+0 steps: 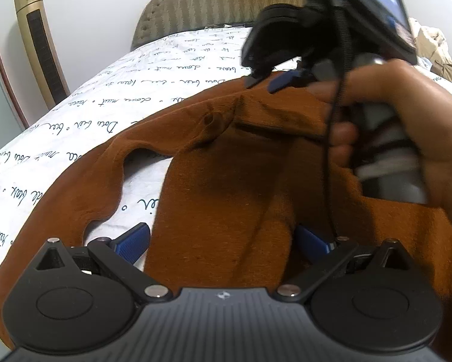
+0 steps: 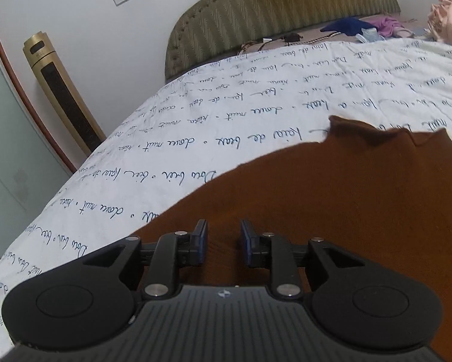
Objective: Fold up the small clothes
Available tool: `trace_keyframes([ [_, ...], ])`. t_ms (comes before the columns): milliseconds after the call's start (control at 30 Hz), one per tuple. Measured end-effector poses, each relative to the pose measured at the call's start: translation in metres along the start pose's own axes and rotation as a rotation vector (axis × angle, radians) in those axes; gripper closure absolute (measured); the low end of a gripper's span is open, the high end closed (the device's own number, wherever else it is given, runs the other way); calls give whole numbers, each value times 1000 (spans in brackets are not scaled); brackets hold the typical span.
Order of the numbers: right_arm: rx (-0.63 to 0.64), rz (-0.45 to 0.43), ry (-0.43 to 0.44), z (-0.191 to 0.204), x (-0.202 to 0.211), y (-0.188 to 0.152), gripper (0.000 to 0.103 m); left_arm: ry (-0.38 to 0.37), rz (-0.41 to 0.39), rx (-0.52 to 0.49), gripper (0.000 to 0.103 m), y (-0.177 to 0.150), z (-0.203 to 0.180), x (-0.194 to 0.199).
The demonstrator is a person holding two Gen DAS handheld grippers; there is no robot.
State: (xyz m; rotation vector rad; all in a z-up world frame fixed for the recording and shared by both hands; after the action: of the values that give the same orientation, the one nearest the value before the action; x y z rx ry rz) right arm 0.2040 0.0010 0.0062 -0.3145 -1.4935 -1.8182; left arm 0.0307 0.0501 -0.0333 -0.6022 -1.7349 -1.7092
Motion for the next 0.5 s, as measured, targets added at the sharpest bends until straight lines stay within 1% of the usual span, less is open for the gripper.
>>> trace_keyframes([
  [100,-7,3,20,-6,14,-4,71,3,-1,5,0,0,2,0],
  [200,-12,16,9,-15,21,-10,61,3,5,13,0,0,3,-1],
  [300,1,103,-34,-24,11,-20,58,6,5,8,0,-1,1,2],
  [333,1,112,-43,-27,10,-23,58,8,3,5,0,-1,0,3],
  [433,-19,83,-28,-30,21,-26,58,16,-1,0,0,0,1,4],
  [467,-16,71,-23,-29,27,-26,57,17,0,1,0,0,2,4],
  [500,-3,58,-21,-28,32,-26,52,17,0,3,0,1,2,4],
])
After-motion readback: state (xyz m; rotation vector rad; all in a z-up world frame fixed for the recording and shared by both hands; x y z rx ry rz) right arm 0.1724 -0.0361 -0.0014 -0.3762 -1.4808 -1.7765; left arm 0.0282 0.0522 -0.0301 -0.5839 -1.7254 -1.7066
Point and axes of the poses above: each gripper's, at about its wrist camera, not at the fingertips, and x roughly against the way its jaws point, z to its left, y to its top, the point moved 2 cm from there along -x, roughly the way its jaws point, and after that the axes turned 5 degrees about x, right-handed, at the moved point
